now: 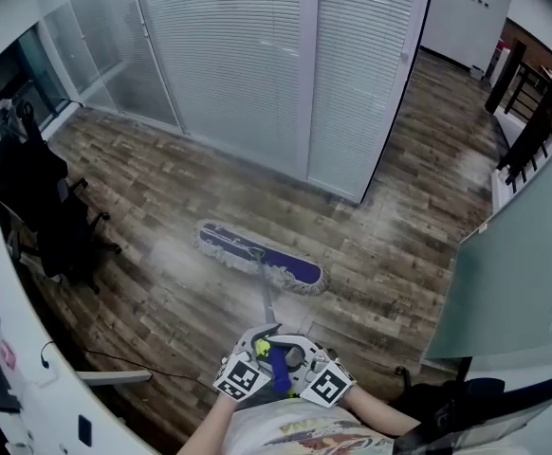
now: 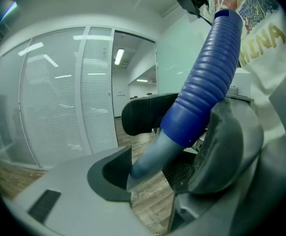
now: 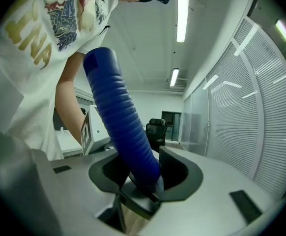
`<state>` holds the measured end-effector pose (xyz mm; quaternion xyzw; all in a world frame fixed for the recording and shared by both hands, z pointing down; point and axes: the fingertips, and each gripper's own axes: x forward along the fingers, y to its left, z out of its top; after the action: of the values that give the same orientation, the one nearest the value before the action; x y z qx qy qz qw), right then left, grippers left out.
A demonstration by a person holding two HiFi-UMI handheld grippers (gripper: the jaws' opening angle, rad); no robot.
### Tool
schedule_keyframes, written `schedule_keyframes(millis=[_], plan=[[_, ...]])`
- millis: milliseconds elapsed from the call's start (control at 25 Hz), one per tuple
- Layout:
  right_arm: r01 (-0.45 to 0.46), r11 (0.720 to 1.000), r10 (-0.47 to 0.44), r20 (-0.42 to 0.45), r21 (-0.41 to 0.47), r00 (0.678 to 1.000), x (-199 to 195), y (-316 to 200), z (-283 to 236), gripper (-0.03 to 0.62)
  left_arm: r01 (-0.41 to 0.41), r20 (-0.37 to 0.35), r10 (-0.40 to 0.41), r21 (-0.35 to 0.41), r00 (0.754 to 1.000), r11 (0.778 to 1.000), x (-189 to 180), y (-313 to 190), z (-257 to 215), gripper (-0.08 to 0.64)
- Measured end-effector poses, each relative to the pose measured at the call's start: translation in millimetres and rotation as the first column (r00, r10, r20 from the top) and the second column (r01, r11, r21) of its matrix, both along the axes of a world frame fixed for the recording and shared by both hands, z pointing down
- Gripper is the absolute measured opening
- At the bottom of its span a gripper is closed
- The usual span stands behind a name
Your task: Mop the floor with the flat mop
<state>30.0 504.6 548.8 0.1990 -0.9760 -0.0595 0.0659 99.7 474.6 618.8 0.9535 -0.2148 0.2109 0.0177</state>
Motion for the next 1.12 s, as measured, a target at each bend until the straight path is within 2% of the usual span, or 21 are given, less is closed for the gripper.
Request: schedule_keyframes(millis=[240,480,760,880,1000,1120], plan=[[0.014,1.000,-0.015,-0.033,-0.027,0.999,-19,-36,2,0.163,-0.010,-0.008,0.010,0.024,1.000,1.000,-19,-37,-5,0.156],[0.014,1.000,-0.015,-0.049,-0.021,0.999,-57,-115,-9,0.163,-0.011,-0.032,0.011,0.009,0.999,1.000,-55,-114,-14,0.156],[0.004,1.000,-0.004,-0.050,0.008,0.999,-101,-191,-9,0.169,-0.008,-0.051,0.010,0.038,0.999,0.999,-99,-192,-19,0.155],[0.000,1.000,0.000,-0.067,0.003,0.998,-107,-214,-3,0.169,-0.002,-0.060,0.003,0.029,0.998,1.000,-105,-216,-13,0.156],[-0.006,1.000,0.006,-0.041,0.001,0.999,-111,-241,-5,0.169,-0.008,-0.058,0.010,0.037,0.998,0.999,-108,-242,-10,0.156],[-0.003,1.000,0.004,-0.065,0.013,0.998,-114,-273,-5,0.170,-0.007,-0.059,0.009,0.044,0.998,0.999,-112,-275,-14,0.155]])
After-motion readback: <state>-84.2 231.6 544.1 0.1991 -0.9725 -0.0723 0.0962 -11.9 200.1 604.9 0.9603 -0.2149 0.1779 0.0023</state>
